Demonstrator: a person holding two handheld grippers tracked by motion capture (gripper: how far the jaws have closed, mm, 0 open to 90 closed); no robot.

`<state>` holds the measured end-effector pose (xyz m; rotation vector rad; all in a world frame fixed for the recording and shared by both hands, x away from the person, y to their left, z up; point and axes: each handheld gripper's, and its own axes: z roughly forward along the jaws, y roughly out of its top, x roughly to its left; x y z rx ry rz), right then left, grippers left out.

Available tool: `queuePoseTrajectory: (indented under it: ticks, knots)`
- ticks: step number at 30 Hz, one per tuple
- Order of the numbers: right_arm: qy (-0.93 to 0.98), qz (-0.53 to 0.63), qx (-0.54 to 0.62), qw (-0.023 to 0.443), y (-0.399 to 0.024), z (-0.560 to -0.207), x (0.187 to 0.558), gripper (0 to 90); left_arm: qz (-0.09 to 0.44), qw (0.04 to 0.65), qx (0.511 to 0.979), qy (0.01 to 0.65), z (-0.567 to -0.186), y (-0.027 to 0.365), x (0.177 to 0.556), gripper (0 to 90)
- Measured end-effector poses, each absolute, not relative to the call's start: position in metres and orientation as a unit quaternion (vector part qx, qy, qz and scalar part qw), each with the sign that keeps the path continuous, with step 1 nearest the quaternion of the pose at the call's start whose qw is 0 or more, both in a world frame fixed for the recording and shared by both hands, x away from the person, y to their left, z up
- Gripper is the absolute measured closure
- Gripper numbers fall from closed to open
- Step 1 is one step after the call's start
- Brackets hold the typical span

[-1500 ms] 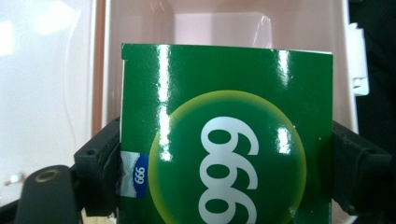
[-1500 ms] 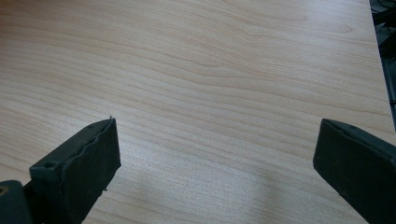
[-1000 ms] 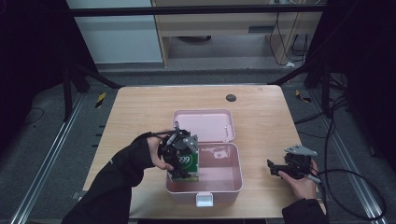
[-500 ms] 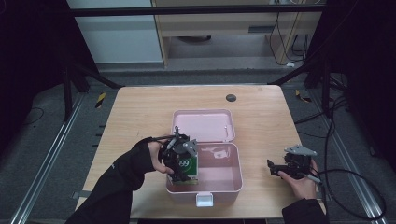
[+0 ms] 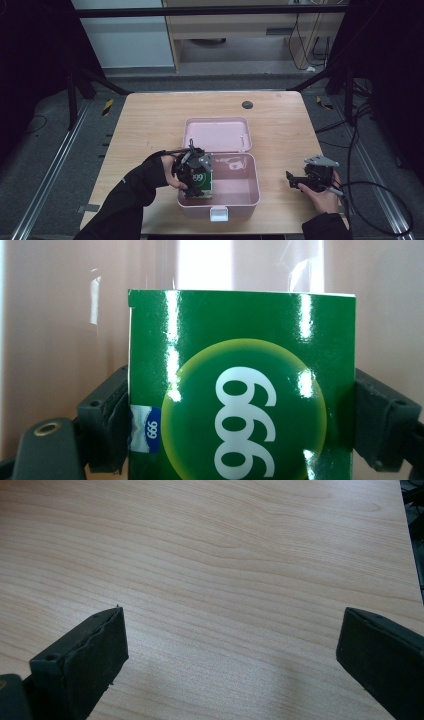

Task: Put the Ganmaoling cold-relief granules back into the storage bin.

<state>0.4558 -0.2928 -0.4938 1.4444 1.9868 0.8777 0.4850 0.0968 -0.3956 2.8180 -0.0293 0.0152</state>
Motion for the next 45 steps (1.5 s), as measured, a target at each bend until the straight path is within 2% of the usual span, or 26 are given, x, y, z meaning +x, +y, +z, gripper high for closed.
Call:
queuePoseTrajectory:
  ticks: [4,13,21,29,37,45]
  knots:
    - [0.735,0.324,0.533,0.265,-0.293,-0.494,0.456,0.6,0.006,0.159,0.987,-0.008,-0.397,0.098,0.486,12.8]
    - [0.736,0.323,0.533,0.265,-0.293,-0.494,0.456,0.6,0.022,0.202,0.979,-0.001,-0.378,0.111,0.483,13.5]
    - [0.736,0.322,0.533,0.266,-0.293,-0.494,0.456,0.6,0.040,0.267,0.962,0.031,-0.354,0.133,0.480,20.6]
    - [0.735,0.324,0.532,0.267,-0.294,-0.493,0.455,0.6,0.069,0.305,0.947,0.067,-0.339,0.162,0.473,23.3]
    - [0.737,0.322,0.531,0.268,-0.293,-0.494,0.455,0.6,0.088,0.326,0.933,0.122,-0.348,0.199,0.468,25.5]
    - [0.736,0.323,0.531,0.268,-0.293,-0.494,0.454,0.7,0.096,0.337,0.918,0.187,-0.373,0.236,0.469,25.2]
